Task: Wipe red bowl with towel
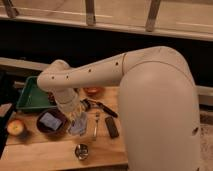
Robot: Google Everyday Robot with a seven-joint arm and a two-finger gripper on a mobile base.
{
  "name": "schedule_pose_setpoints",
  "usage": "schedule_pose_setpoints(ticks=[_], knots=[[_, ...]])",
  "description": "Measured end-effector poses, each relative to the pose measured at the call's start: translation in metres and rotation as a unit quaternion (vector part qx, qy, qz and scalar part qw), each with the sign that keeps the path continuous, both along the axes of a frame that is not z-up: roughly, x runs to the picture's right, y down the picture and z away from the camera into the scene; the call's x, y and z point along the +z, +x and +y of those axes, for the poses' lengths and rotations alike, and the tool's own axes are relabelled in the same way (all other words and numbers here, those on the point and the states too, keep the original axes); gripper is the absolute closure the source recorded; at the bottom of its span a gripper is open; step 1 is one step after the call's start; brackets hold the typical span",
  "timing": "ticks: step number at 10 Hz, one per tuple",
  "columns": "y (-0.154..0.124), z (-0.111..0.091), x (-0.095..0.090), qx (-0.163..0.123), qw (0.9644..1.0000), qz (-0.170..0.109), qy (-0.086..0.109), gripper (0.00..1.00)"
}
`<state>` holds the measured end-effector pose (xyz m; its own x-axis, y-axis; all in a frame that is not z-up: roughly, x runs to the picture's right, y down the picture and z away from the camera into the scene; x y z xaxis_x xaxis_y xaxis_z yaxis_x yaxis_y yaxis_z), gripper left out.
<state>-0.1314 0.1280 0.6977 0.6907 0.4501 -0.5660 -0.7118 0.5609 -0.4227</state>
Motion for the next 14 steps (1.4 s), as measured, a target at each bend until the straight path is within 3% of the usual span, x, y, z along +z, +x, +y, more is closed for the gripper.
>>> schedule_pose_setpoints(ticks=[3,5,7,8,9,11,13,14], knots=[[0.019,-0.029,0.023,0.027,0.9981,0.043,0.033,1.00],[0.043,-0.066,0.050,0.059,0.9941,0.070,0.058,1.00],[0.067,-0.097,0.073,0.111,0.9885,0.071,0.074,1.00],[0.079,-0.110,0.083,0.150,0.9842,0.054,0.077,1.00],[0.092,-0.121,0.094,0.198,0.9771,0.023,0.073,1.00],[0.105,-0.134,0.110,0.279,0.9572,-0.045,0.063,1.00],[0.107,-0.144,0.114,0.330,0.9368,-0.085,0.080,1.00],[0.109,-0.146,0.115,0.337,0.9333,-0.090,0.084,1.00]])
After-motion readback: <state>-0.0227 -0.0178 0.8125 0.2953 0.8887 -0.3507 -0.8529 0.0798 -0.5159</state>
